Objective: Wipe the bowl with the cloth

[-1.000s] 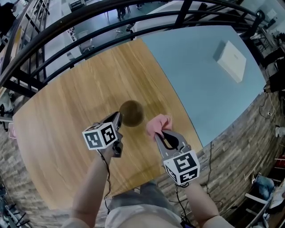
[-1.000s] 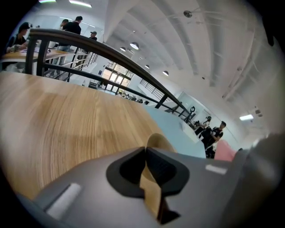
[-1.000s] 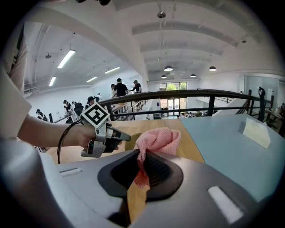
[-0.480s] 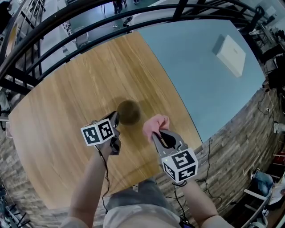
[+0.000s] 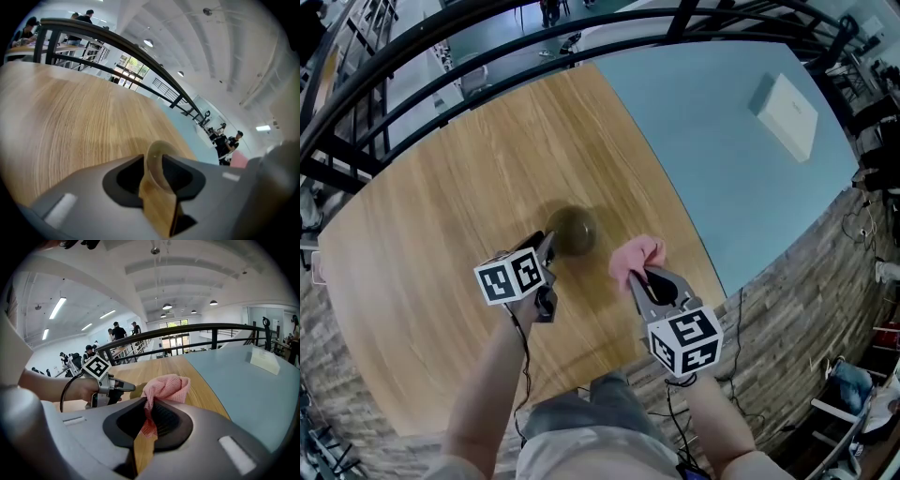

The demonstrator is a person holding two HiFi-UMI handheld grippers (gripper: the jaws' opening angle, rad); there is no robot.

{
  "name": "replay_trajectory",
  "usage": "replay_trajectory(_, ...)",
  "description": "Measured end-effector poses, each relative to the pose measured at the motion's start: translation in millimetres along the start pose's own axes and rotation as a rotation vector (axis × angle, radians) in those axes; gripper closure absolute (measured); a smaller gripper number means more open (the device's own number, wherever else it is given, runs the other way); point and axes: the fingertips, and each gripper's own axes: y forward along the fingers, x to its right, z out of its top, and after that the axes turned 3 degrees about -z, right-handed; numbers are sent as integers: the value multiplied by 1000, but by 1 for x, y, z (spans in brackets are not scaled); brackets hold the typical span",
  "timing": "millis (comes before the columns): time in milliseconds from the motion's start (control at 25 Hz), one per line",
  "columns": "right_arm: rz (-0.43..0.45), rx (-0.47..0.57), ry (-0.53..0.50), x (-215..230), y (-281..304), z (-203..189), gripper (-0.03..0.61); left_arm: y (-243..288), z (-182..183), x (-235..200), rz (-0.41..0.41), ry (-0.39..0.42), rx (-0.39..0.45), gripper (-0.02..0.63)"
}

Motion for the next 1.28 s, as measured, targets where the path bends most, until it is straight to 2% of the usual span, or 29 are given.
replay_trajectory(160, -16, 14, -1, 0, -8, 7, 548, -14, 5, -1, 35, -5, 37, 491)
replay_trajectory(360, -26, 62, -3, -2, -25, 25, 548, -38, 17, 17, 42, 60, 80, 494)
replay_trajectory(480, -32, 92, -13, -2, -36, 38, 548, -55, 24, 36, 27, 123, 104, 497)
replay_trajectory(600, -37, 130, -36, -7, -49, 58, 548, -77, 36, 56, 11, 189, 137, 529)
replay_trajectory(720, -35, 170, -65, -16, -65, 80, 548, -101, 49, 81, -33, 213, 176, 549)
replay_trajectory(880, -29, 227, -94, -30, -86, 108, 548, -131, 70, 110, -55, 285, 244, 586)
replay_trajectory(1280, -30, 435, -240, -74, -182, 183, 548, -227, 104, 198, -105, 506, 440, 606)
